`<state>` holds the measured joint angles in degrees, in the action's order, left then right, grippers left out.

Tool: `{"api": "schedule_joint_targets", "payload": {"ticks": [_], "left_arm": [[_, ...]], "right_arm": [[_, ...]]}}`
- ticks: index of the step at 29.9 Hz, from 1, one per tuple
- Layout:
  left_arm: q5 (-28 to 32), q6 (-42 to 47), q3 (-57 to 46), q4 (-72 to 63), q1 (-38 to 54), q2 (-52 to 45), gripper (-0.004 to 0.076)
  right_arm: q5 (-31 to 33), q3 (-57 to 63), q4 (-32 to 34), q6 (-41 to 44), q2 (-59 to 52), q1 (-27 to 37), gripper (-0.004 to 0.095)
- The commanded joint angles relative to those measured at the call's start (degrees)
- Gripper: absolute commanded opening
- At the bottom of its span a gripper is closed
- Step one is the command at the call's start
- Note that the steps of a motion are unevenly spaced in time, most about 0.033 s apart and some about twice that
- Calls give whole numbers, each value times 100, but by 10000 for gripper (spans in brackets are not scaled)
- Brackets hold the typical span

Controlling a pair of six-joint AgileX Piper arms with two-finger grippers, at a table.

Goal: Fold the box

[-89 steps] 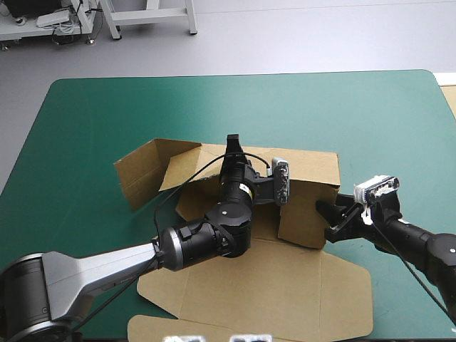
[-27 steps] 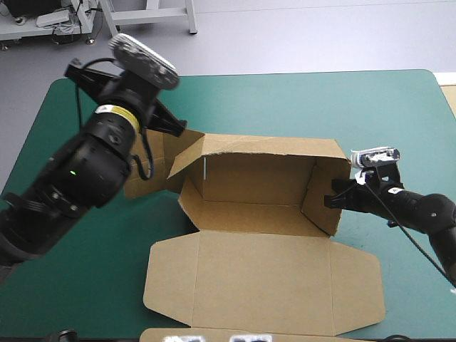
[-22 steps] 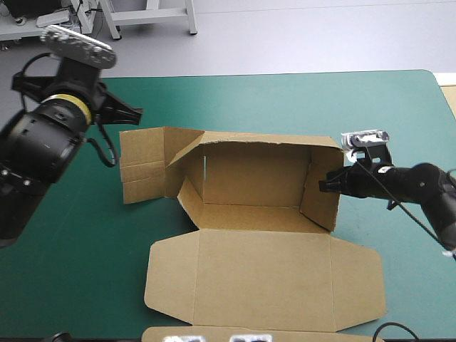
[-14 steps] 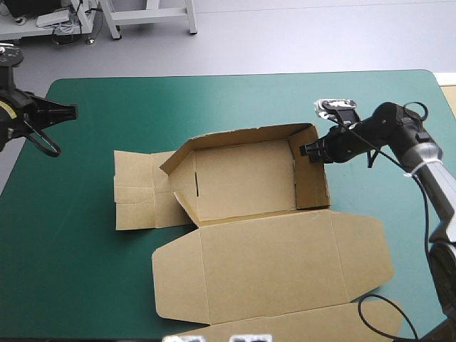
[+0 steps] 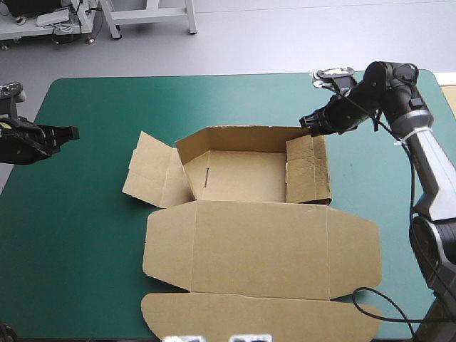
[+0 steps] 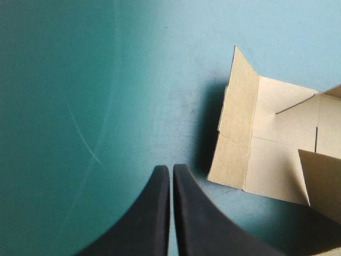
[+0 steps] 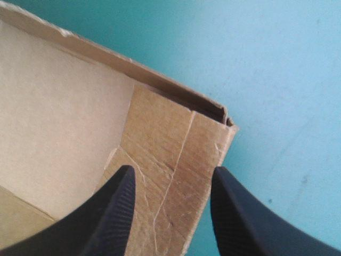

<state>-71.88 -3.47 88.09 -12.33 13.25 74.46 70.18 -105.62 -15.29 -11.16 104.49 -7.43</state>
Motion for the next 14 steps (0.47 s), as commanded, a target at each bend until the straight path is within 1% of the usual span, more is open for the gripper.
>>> {"api": "schedule_joint_targets", "payload": {"ticks": [1, 6, 10, 14], "left_arm": [[182, -89, 124, -176, 81, -147, 6], [208, -199, 124, -198, 81, -147, 6], [208, -214, 124, -198, 81, -147, 6], [219, -236, 124, -250, 81, -147, 6]], "right_arm": [[139, -432, -62, 241, -596, 8, 394], [139, -190, 363, 660, -1238, 18, 373], [139, 528, 389, 707, -1787, 18, 374], [89, 1337, 337, 710, -1976, 18, 367]]}}
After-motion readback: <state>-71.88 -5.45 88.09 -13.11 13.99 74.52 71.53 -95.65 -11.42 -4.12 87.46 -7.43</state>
